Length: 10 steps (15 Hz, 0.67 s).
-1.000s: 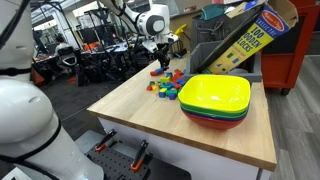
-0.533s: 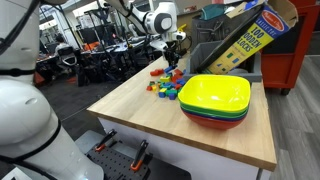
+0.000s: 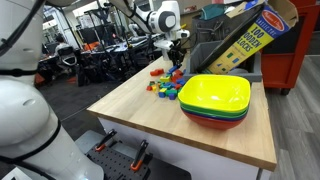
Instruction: Pick the blue cylinder and blue square blocks at the rear end of the table and place them on the stack pile of blocks
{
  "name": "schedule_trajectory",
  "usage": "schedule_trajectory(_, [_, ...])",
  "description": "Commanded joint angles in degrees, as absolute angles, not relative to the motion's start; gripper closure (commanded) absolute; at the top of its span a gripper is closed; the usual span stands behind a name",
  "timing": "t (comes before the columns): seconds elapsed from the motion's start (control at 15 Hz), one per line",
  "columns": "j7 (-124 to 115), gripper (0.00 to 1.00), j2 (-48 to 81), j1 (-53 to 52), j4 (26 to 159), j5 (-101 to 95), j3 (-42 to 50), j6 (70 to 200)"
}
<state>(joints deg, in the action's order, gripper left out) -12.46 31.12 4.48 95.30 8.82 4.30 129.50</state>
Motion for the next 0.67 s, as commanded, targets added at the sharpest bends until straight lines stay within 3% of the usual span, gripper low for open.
schedule_trajectory(0.0, [-12.43,0.67,31.14,4.44,95.15,7.60,4.42,129.09])
schedule_trajectory(0.47, [-12.42,0.67,31.14,4.36,95.14,6.69,4.64,128.81])
schedule_trajectory(0.53, [-12.42,0.92,31.14,4.35,95.14,6.69,4.64,128.81])
schedule_trajectory(0.6, [-11.98,0.92,31.58,4.59,94.44,6.58,4.71,128.50])
